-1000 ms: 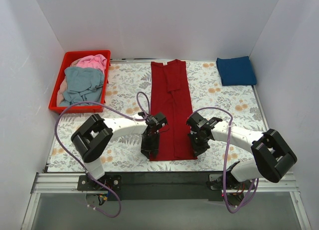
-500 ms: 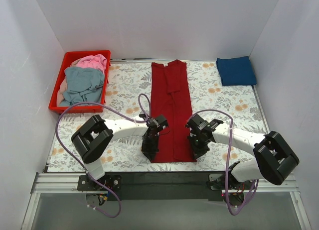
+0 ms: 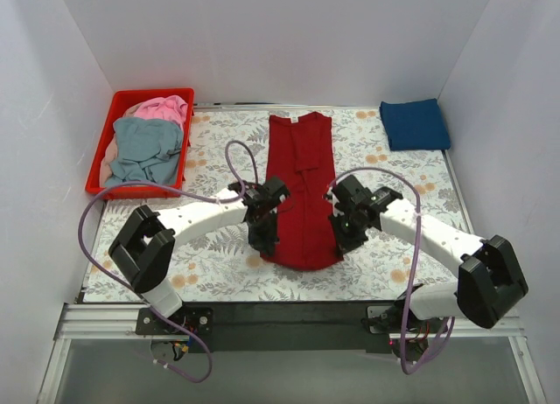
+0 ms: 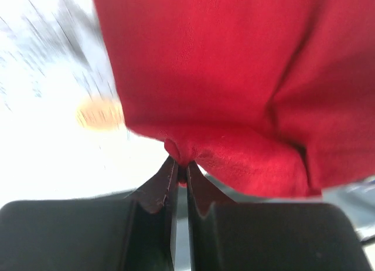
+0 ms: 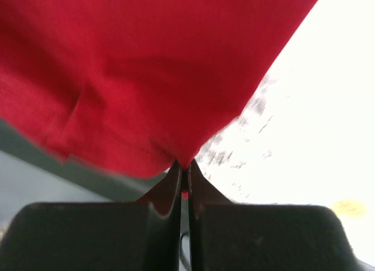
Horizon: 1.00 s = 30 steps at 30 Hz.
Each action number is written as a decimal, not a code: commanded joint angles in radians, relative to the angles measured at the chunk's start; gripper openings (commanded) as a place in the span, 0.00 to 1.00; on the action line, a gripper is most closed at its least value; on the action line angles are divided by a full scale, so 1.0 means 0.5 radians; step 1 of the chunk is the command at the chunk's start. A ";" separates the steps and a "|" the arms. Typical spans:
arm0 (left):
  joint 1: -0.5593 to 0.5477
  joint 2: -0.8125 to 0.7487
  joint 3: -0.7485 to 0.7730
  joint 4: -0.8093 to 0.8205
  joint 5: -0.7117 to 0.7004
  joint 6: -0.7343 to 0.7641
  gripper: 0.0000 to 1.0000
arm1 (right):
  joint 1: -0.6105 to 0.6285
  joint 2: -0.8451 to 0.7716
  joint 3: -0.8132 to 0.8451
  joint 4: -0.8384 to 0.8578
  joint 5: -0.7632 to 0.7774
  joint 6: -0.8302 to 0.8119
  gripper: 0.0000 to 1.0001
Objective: Fold and stack the t-shirts
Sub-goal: Fold the tshirt
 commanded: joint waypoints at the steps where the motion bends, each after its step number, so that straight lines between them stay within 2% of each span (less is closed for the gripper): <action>1: 0.215 -0.002 0.230 0.102 -0.205 0.107 0.00 | -0.133 0.133 0.308 -0.022 0.203 -0.188 0.01; 4: 0.390 0.071 0.420 0.203 -0.321 0.205 0.00 | -0.225 0.289 0.566 -0.010 0.234 -0.287 0.01; 9: 0.477 0.222 0.642 0.442 -0.506 0.395 0.00 | -0.332 0.562 0.989 -0.001 0.343 -0.400 0.01; 16: 0.581 0.406 0.786 0.703 -0.650 0.505 0.00 | -0.489 0.799 1.311 0.073 0.307 -0.486 0.01; 30: 0.728 0.746 0.943 0.977 -0.595 0.579 0.00 | -0.686 1.158 1.401 0.327 0.148 -0.517 0.01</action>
